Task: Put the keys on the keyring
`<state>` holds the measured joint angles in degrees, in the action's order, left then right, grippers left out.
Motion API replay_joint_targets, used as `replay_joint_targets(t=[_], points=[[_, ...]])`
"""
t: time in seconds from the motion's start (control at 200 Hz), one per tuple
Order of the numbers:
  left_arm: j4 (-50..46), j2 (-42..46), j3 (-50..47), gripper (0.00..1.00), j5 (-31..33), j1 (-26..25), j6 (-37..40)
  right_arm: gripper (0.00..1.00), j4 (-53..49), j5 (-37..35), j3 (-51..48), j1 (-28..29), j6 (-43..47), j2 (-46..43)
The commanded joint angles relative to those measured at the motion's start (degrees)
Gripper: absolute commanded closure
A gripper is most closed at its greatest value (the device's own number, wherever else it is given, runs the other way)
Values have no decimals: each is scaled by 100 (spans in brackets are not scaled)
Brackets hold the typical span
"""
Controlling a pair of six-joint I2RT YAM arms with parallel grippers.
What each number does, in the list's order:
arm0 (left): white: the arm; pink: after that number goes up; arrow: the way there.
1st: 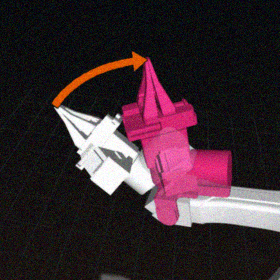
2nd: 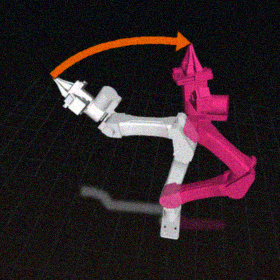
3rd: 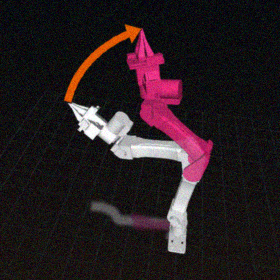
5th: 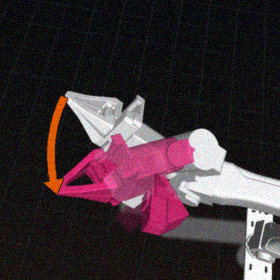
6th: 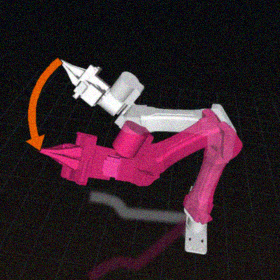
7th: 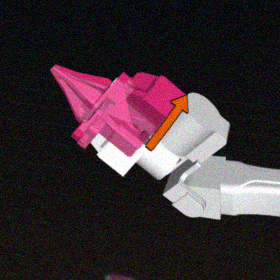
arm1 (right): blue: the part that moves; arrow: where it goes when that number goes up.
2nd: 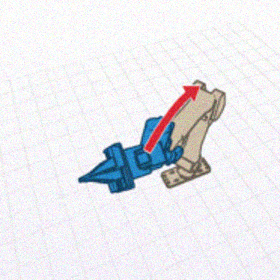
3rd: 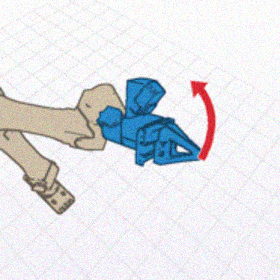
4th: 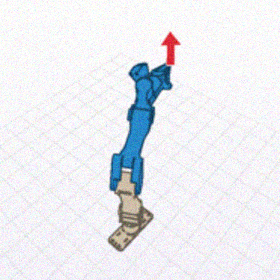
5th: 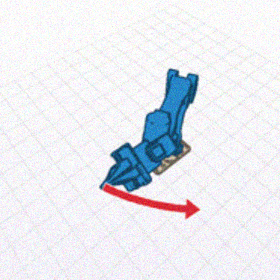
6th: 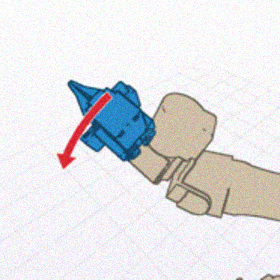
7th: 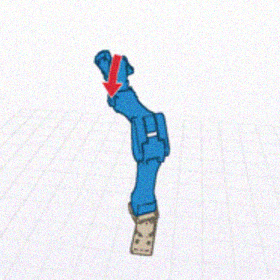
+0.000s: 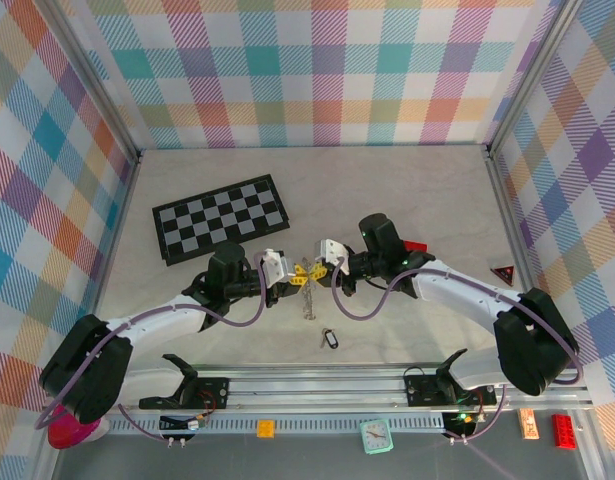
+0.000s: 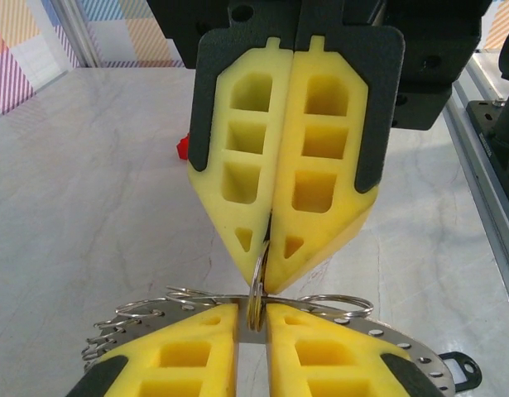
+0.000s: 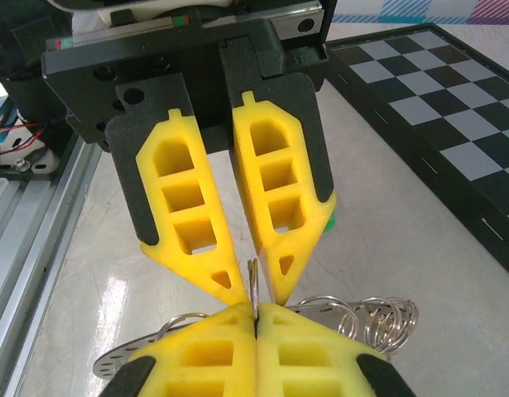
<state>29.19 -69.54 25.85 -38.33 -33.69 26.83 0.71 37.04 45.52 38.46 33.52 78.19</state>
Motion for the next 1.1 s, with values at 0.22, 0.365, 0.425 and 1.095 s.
replay_joint_targets(t=[0.22, 0.365, 0.425, 1.095], points=[[-386, 286, 311, 83, -111, -23, 268, 100, -492, -114, 352, 95, 358, 82], [-498, 275, 324, 87, -46, -32, 392, 100, -537, -121, 386, 111, 375, 90], [-461, 270, 307, 89, -8, -26, 414, 100, -545, -122, 388, 127, 375, 89], [-648, 168, 354, 100, -60, -32, 598, 93, -369, -76, 370, 220, 287, 245]])
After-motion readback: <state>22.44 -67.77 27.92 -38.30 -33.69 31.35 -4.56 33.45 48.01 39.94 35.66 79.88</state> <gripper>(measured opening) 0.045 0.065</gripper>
